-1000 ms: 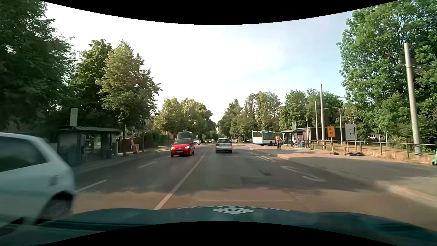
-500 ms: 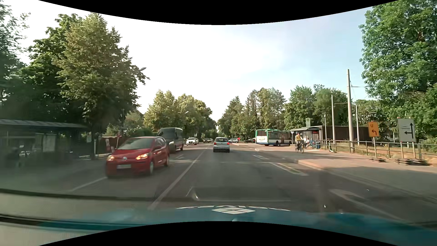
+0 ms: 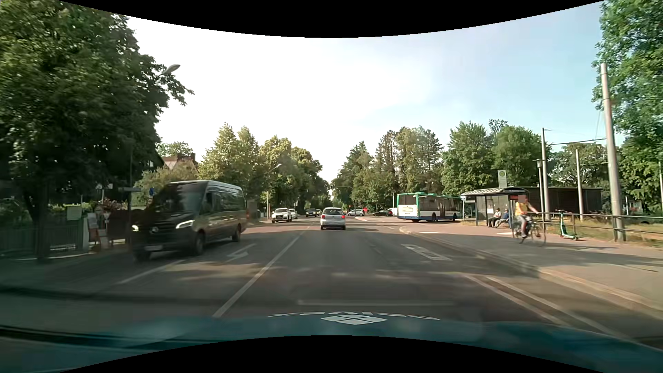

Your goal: Follow the waypoints while adhering to traffic rules and regulations

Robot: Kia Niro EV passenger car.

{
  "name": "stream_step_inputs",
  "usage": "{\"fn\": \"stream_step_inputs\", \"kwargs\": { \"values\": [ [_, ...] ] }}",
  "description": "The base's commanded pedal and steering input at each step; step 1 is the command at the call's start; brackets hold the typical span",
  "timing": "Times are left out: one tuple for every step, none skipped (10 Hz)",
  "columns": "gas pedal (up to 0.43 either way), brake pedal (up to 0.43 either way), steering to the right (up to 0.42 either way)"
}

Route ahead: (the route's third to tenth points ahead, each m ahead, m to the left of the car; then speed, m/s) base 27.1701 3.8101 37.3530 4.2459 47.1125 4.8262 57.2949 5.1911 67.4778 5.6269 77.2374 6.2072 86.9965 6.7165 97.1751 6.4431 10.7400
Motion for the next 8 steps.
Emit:
{"fn": "stream_step_inputs", "kwargs": {
  "values": [
    [0.209, 0.0, -0.015],
    [0.177, 0.0, -0.016],
    [0.177, 0.0, -0.016],
    [0.177, 0.0, -0.016],
    [0.177, 0.0, -0.016],
    [0.177, 0.0, -0.016],
    [0.177, 0.0, -0.016],
    [0.177, 0.0, -0.016]
  ]
}}
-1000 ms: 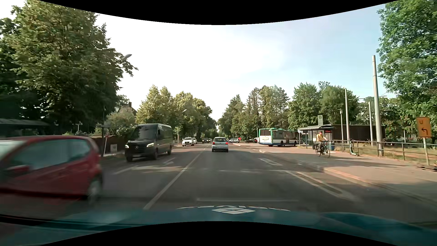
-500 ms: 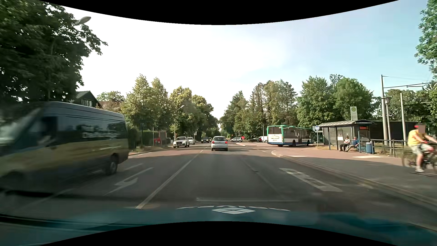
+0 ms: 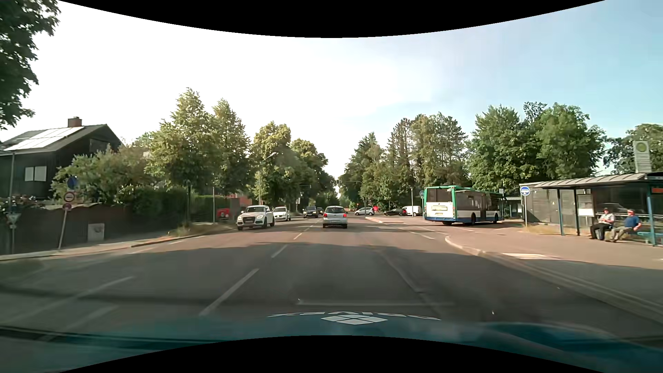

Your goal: Follow the waypoints while adhering to traffic rules and regulations

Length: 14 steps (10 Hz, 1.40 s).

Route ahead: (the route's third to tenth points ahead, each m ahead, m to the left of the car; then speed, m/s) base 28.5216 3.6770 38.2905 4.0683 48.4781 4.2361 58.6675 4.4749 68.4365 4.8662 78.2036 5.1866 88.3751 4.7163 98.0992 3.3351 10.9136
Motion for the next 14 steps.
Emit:
{"fn": "stream_step_inputs", "kwargs": {
  "values": [
    [0.177, 0.0, -0.016],
    [0.177, 0.0, -0.015],
    [0.177, 0.0, -0.013],
    [0.177, 0.0, -0.012],
    [0.177, 0.0, -0.009],
    [0.177, 0.0, -0.007],
    [0.177, 0.0, -0.006],
    [0.177, 0.0, -0.008],
    [0.177, 0.0, -0.012],
    [0.177, 0.0, -0.012],
    [0.177, 0.0, -0.013],
    [0.177, 0.0, -0.013],
    [0.177, 0.0, -0.011],
    [0.177, 0.0, -0.01]
  ]
}}
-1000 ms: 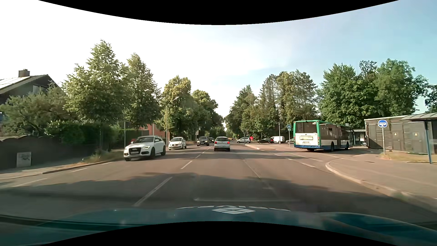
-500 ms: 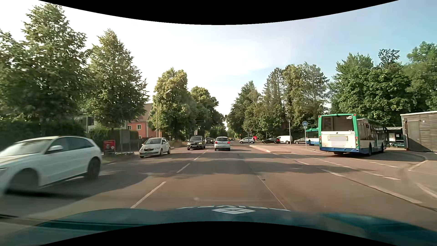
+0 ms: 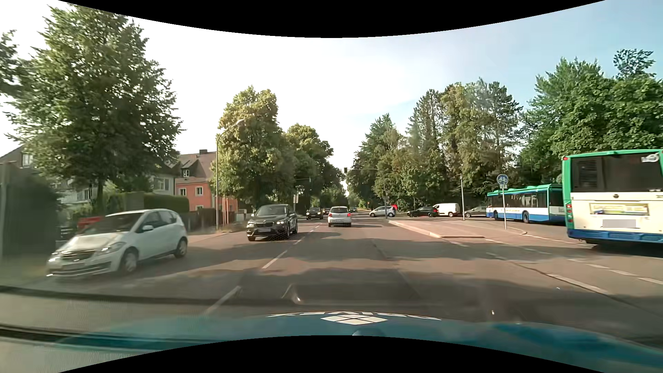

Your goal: Follow the waypoints while adhering to traffic rules and regulations

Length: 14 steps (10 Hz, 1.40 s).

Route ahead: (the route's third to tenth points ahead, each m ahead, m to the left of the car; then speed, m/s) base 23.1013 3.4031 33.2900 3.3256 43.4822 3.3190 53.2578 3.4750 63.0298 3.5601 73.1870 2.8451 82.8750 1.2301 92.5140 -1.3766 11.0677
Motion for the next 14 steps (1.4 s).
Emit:
{"fn": "stream_step_inputs", "kwargs": {
  "values": [
    [0.177, 0.0, -0.01],
    [0.177, 0.0, -0.009],
    [0.177, 0.0, -0.01],
    [0.177, 0.0, -0.009],
    [0.177, 0.0, -0.008],
    [0.177, 0.0, -0.008],
    [0.177, 0.0, -0.008],
    [0.189, 0.0, -0.008],
    [0.197, 0.0, -0.006],
    [0.197, 0.0, -0.005],
    [0.197, 0.0, -0.004],
    [0.197, 0.0, -0.003],
    [0.22, 0.0, -0.002],
    [0.228, 0.0, -0.001]
  ]
}}
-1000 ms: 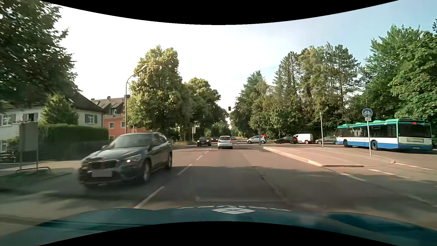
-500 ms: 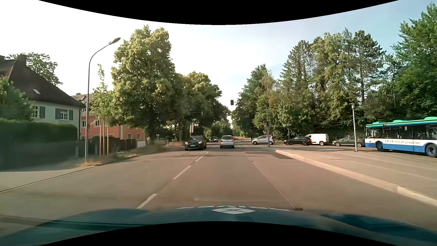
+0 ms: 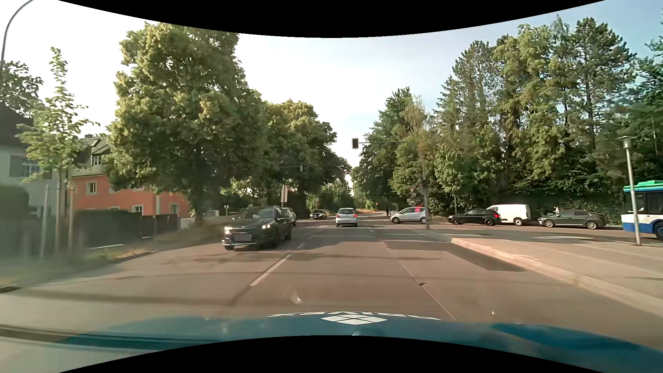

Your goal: Follow the waypoints while adhering to traffic rules and regulations

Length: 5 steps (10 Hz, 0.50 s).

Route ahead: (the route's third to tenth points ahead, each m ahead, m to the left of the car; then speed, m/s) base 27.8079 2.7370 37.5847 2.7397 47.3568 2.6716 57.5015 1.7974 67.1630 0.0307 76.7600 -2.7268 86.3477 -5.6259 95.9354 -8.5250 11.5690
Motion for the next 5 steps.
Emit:
{"fn": "stream_step_inputs", "kwargs": {
  "values": [
    [0.228, 0.0, 0.0],
    [0.24, 0.0, 0.0],
    [0.268, 0.0, 0.0],
    [0.311, 0.0, 0.0],
    [0.358, 0.0, 0.001]
  ]
}}
